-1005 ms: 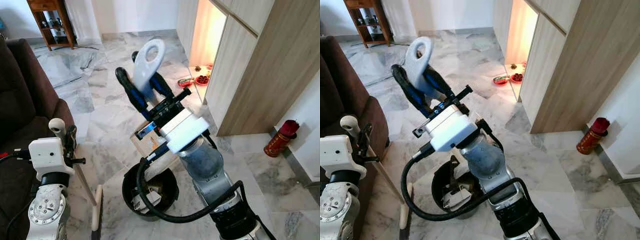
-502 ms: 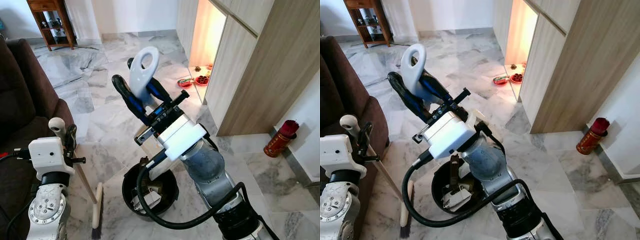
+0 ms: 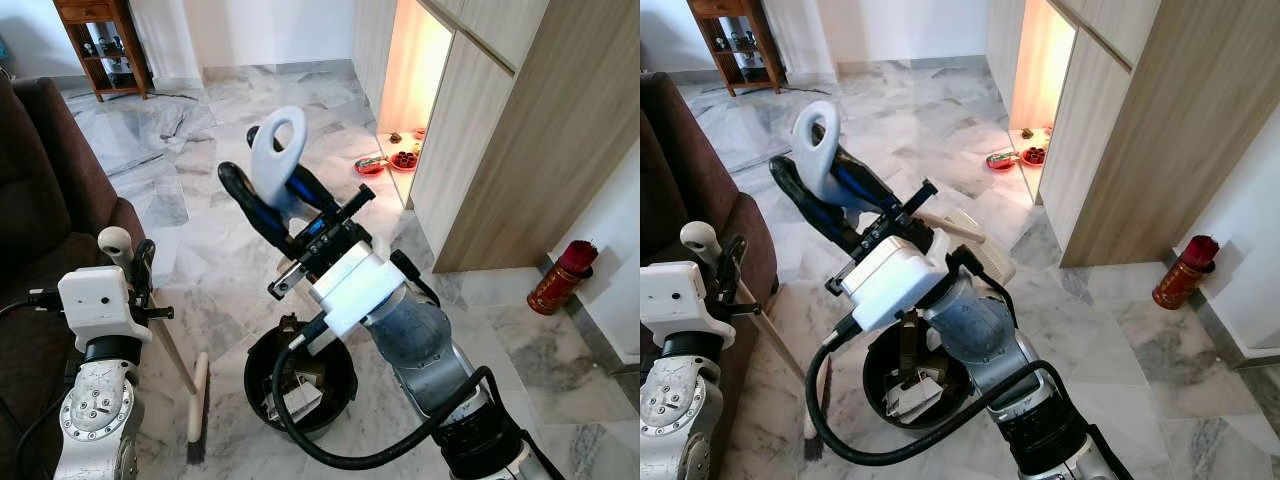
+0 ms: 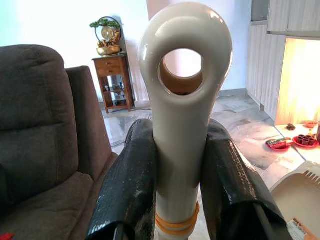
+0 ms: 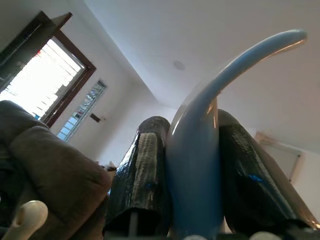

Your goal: Sweep floor

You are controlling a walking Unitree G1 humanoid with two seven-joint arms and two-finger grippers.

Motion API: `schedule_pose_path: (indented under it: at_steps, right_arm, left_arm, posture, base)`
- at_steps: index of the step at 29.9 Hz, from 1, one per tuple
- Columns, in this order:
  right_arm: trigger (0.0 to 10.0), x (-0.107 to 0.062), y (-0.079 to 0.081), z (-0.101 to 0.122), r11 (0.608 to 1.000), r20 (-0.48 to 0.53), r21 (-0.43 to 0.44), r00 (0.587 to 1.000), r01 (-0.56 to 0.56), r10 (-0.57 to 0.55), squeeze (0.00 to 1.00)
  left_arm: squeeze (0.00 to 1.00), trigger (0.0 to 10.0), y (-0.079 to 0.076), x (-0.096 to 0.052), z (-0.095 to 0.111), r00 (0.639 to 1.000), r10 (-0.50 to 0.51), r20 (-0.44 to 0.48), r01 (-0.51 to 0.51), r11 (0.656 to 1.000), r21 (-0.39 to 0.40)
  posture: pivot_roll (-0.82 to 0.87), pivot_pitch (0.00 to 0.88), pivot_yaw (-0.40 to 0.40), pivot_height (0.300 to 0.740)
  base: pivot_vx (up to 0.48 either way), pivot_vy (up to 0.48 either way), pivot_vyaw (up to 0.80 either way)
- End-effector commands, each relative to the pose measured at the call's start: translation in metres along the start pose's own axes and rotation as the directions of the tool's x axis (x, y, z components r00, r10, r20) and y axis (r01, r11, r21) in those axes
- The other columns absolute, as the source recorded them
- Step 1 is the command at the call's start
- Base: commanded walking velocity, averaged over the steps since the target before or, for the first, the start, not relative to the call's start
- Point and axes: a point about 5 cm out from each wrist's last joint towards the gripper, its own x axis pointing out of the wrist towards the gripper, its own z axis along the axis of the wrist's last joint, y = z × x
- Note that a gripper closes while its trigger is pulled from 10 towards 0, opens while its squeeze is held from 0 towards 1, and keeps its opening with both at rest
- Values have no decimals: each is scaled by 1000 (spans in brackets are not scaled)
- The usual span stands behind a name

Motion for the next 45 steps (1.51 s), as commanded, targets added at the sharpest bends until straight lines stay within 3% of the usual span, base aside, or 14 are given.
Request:
schedule_pose_path:
  at_steps: [1,18,26,27,30,32,33,35,36,37,40,45]
  right_arm:
    - [10000,5,-2,16,1000,81,-6,997,-4,4,0]
    - [10000,-3,-4,10,995,48,-92,998,-41,45,0]
    - [10000,-24,-31,-14,973,-83,-229,996,-3,-16,0]
    - [10000,-35,-45,-22,959,-135,-275,986,60,-101,0]
    - [10000,-47,-60,-29,941,-185,-320,966,112,-178,0]
    - [10000,-66,-72,-39,927,-264,-335,928,169,-264,0]
    - [10000,-66,-72,-39,927,-264,-335,928,169,-264,0]
    - [10000,-89,-80,-50,908,-337,-327,865,262,-371,0]
    - [10000,-89,-80,-50,908,-337,-327,865,262,-371,0]
    - [10000,-103,-80,-57,898,-384,-327,827,292,-409,0]
    - [10000,-122,-81,-65,879,-436,-351,774,324,-459,0]
    - [10000,-138,-86,-70,849,-475,-363,707,385,-524,0]
  left_arm:
    - [0,10000,1,2,6,999,4,43,-4,1000,10]
    - [0,10000,2,4,5,999,4,45,-5,1000,12]
    - [0,10000,3,2,4,999,2,38,-3,1000,12]
    - [0,10000,4,1,4,999,3,33,-3,1000,14]
    - [0,10000,5,-2,2,1000,9,22,-9,1000,10]
    - [0,10000,6,-6,2,1000,12,13,-12,1000,10]
    - [0,10000,6,-6,2,1000,12,13,-12,1000,10]
    - [0,10000,5,-8,1,1000,9,7,-9,1000,12]
    - [0,10000,5,-8,1,1000,9,7,-9,1000,12]
    - [0,10000,4,-9,1,1000,6,3,-6,1000,12]
    - [0,10000,3,-9,0,1000,6,-2,-6,1000,9]
    - [0,10000,5,-9,0,1000,3,-4,-3,1000,6]
  posture:
    - [73,25,23,740]
    - [72,35,23,740]
    - [74,56,23,740]
    - [68,62,23,740]
    - [67,70,23,740]
    - [67,74,23,740]
    - [67,74,23,740]
    - [71,88,21,740]
    - [71,88,21,740]
    - [70,94,22,740]
    - [71,97,23,740]
    - [78,113,25,740]
  base:
    - [0,0,0]
    - [0,0,0]
    - [0,0,0]
    - [0,0,0]
    - [0,0,0]
    - [0,0,0]
    - [0,0,0]
    - [0,0,0]
    - [0,0,0]
    - [0,0,0]
    - [0,0,0]
    - [0,0,0]
